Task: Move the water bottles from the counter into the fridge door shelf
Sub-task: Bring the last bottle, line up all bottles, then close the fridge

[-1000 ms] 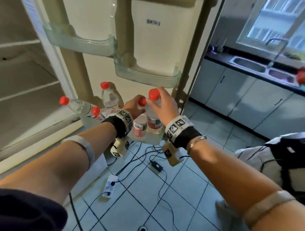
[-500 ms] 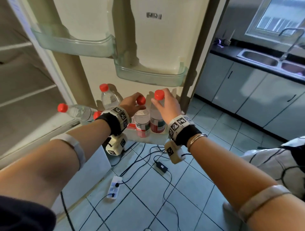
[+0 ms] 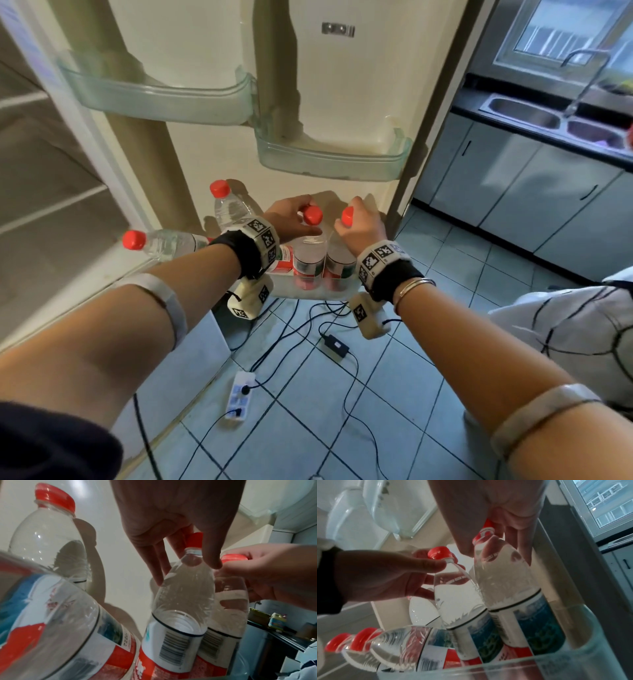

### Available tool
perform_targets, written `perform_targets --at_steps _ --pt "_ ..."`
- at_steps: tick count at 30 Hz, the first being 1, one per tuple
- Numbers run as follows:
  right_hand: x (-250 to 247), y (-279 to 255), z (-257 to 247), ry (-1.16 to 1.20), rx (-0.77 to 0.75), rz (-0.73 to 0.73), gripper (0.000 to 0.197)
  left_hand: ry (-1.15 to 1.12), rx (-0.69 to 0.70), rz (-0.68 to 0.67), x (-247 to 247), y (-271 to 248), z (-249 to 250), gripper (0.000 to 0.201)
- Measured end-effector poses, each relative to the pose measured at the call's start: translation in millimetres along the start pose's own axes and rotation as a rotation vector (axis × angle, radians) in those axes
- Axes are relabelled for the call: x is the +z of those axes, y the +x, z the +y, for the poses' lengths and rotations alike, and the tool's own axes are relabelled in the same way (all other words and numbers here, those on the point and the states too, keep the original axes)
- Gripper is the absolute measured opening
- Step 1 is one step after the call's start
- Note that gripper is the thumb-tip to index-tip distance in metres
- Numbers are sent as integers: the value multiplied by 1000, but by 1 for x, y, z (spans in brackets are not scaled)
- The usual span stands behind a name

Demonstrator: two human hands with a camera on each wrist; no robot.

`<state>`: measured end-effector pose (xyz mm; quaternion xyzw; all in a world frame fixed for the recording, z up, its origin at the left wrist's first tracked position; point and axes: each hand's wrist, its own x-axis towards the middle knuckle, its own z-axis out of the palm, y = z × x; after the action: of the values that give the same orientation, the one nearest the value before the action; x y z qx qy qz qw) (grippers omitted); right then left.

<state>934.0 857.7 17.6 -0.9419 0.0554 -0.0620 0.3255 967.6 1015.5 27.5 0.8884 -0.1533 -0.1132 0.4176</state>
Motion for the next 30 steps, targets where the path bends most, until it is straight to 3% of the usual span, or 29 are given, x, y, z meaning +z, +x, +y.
perform_targets --at_steps 8,16,19,23,26,30 --pt "-8 -2 -7 -106 32 -2 14 -62 37 -44 -2 -3 -11 50" --pt "-6 -11 -54 -5 -136 148 12 -47 -10 -7 -42 -27 -37 33" --pt "12 -15 -79 54 -220 145 13 -68 -8 77 -61 -40 -49 26" --pt "49 -21 -106 92 -268 54 14 -77 -30 222 -87 -58 -68 23" --pt "72 -25 -120 89 -247 -105 18 -20 -18 308 -103 -70 -85 22" --pt "95 -30 -136 -31 -265 -286 36 17 -60 315 -114 -78 -104 26"
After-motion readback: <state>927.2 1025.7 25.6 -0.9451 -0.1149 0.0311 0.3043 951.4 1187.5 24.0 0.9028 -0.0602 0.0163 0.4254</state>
